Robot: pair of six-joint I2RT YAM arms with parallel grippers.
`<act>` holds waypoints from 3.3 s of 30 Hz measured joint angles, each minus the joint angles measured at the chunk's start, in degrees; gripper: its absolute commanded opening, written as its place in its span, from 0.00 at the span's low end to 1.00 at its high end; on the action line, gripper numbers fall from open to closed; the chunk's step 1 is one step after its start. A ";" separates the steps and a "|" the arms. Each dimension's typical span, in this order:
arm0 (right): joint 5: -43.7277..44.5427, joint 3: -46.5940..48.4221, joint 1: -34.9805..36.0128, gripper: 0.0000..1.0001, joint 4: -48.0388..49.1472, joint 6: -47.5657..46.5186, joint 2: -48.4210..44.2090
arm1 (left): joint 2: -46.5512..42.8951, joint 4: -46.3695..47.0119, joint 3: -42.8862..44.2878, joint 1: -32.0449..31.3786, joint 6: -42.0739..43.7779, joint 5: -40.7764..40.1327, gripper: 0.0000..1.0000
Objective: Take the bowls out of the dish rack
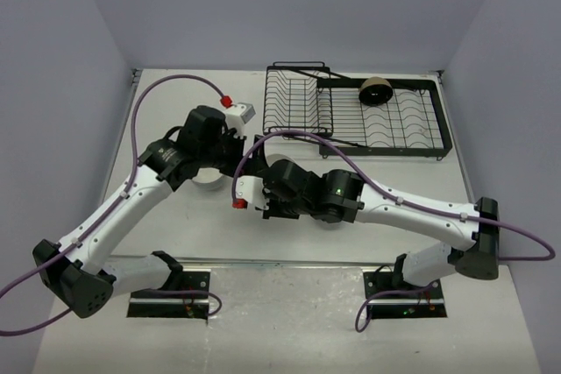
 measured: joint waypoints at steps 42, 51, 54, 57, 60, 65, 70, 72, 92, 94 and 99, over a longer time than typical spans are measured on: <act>8.94 -1.20 -4.37 0.99 8.90 -0.28 -2.36 | 2.69 -3.61 -0.61 20.48 -1.05 -25.05 0.00; 15.10 -20.79 -8.15 0.99 17.59 6.03 -26.84 | 3.19 3.96 -8.24 28.48 -4.37 -20.90 0.00; 15.63 -23.96 -8.48 0.99 18.45 7.06 -31.30 | 5.11 4.68 -10.10 28.63 -5.05 -20.87 0.00; 15.45 -25.14 -8.48 0.99 19.89 7.65 -34.80 | 7.37 5.79 -11.15 28.89 -5.40 -20.90 0.00; 15.45 -25.14 -8.52 0.99 21.59 7.91 -36.06 | 7.67 6.03 -12.09 29.00 -5.42 -21.16 0.02; 15.47 -25.33 -8.52 0.99 22.62 8.13 -35.36 | 7.65 6.84 -12.96 29.00 -5.42 -21.49 0.14; 15.45 -25.90 -8.52 0.99 22.51 8.31 -34.56 | 7.65 7.06 -14.16 29.05 -5.38 -21.75 0.15; 15.45 -25.92 -8.55 0.99 22.56 8.33 -34.60 | 7.65 7.06 -14.25 29.05 -5.38 -21.75 0.15; 14.97 -25.92 -8.52 0.99 22.56 8.35 -33.70 | 2.95 6.88 -15.13 29.33 -5.35 -21.46 0.08; 14.93 -25.92 -8.52 0.99 22.53 8.35 -33.42 | 2.82 7.08 -15.69 29.33 -5.35 -21.44 0.05; 14.82 -25.92 -8.55 0.99 22.53 8.33 -33.20 | 2.84 7.41 -17.66 29.33 -5.35 -21.33 0.05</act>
